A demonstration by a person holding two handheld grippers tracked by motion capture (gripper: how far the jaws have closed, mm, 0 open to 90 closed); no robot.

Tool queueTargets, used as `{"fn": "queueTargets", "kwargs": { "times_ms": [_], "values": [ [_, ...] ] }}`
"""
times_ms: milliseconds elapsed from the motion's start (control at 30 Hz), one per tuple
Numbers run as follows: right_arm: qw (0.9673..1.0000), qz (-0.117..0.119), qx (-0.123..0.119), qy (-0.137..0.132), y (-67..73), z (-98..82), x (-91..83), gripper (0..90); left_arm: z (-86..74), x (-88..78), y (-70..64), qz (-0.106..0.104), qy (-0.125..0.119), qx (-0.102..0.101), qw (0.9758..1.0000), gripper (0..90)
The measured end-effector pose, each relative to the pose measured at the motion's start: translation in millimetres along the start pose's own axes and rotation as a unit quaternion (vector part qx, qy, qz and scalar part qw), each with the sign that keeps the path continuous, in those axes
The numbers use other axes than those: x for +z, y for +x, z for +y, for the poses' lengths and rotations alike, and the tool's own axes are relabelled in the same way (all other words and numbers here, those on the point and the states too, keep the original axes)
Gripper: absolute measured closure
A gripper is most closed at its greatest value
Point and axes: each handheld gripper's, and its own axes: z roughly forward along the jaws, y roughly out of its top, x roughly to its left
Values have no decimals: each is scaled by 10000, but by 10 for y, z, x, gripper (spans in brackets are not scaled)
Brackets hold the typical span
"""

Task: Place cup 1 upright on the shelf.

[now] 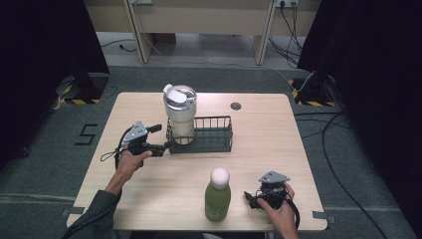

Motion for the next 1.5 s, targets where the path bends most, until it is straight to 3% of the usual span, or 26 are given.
{"fn": "queueTargets", "kwargs": {
  "times_ms": [333,667,1067,1300,1500],
  "values": [
    [10000,3,-11,-1,2,0,0,17,-177,-187,-6,157,59,-168,9997,148],
    [10000,12,8,4,3,0,0,17,-329,-318,-49,124,111,-255,9995,149],
    [10000,21,7,6,3,0,1,17,-422,-391,-165,83,272,-135,9995,149],
    [10000,20,7,5,3,0,1,17,-525,-453,-247,-8,519,-59,9986,149],
    [10000,17,7,5,4,0,0,17,-603,-505,-280,66,774,-20,9970,149]
  ]
}}
